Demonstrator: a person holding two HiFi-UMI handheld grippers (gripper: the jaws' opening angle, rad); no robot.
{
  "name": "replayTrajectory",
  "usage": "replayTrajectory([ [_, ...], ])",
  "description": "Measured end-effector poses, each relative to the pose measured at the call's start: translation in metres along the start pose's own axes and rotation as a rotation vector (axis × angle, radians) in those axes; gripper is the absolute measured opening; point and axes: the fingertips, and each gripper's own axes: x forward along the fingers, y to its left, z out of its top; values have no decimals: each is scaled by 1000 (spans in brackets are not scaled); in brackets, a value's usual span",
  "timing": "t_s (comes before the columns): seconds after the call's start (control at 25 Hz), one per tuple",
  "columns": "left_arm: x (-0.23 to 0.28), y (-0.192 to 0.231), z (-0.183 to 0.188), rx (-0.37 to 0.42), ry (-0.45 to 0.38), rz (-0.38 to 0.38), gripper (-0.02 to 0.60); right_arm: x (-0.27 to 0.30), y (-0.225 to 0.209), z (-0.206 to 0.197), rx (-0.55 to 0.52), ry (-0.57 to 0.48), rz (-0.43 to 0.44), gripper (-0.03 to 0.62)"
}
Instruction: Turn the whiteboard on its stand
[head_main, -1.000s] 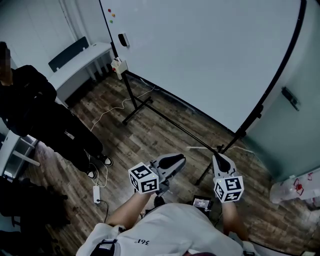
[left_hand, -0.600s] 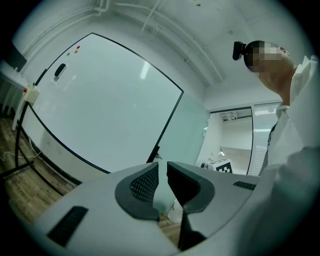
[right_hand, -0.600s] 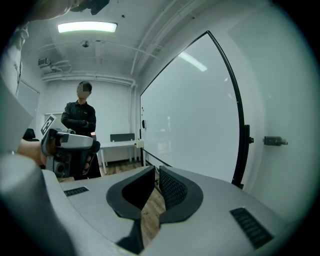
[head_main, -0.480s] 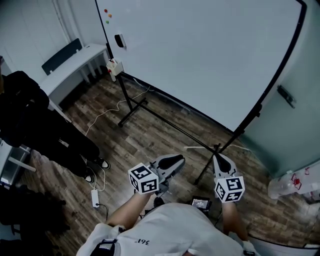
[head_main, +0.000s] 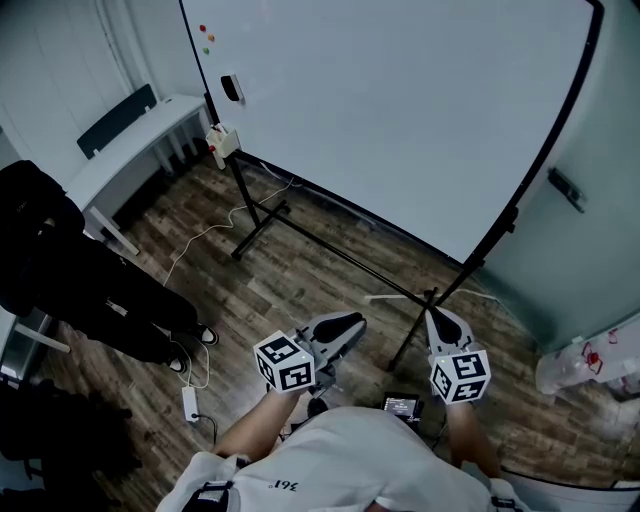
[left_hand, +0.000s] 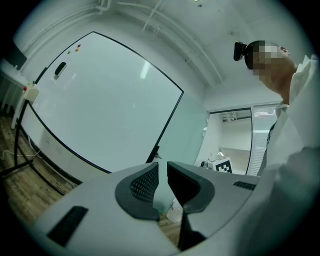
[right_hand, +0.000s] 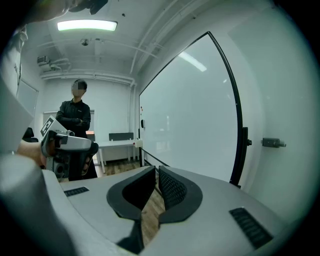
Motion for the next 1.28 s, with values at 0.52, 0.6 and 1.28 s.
replayTrajectory([
  [0.52,3,1,3,4,-10,6,60,2,-4,4,-9,-9,13,29],
  [0.6,4,2,2,1,-9,6,60,2,-4,3,-7,-10,12,29],
  [1.28,1,-1,0,-2,-8,7,61,-4,3,6,-14,-15,35,26],
])
